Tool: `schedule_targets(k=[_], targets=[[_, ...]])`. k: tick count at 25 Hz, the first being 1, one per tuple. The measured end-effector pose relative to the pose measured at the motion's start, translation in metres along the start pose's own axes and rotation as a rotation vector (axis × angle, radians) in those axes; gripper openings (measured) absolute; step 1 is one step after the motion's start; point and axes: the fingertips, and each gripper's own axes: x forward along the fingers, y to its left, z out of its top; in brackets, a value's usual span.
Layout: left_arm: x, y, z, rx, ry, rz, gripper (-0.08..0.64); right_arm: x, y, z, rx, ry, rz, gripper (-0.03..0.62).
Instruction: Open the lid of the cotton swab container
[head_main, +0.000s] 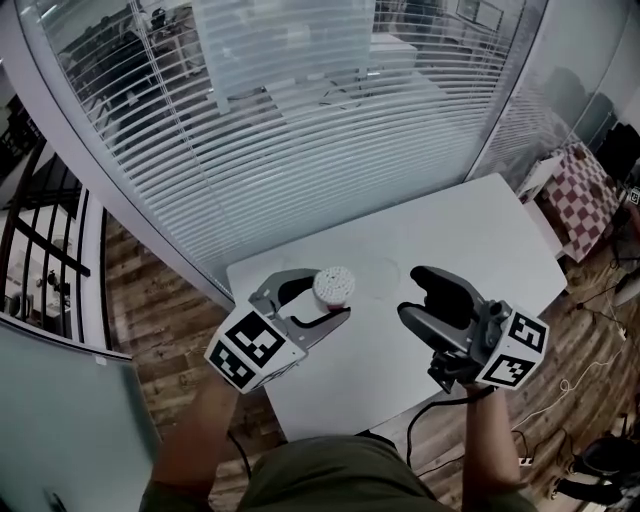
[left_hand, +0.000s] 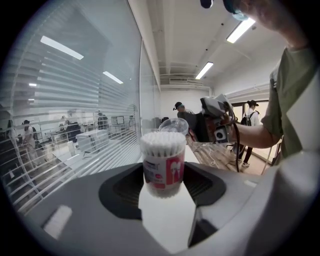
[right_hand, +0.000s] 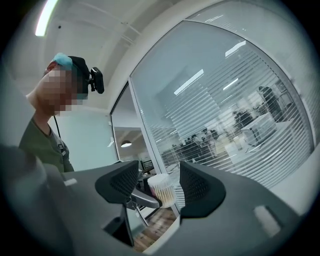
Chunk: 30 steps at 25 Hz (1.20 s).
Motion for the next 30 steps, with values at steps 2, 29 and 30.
schedule_targets(k=[2,29,30], targets=[[-0.002,0.0,-0.001,-0.001,0.0,0.009,0.253,-0.003,0.004,0.0,-0.009,0.001,-0.008,0.269],[0.0,-0.012,-0.005,-0.017,-0.014,0.022,0.253,-0.02,0.005,-0.029,-0.011,0.017,-0.11,0.011],[0.0,-0.012,-0.005,-0.016,-0.015,0.022,0.253,-0.02,0.005,-0.03,-0.012,0.021,-0.11,0.011]])
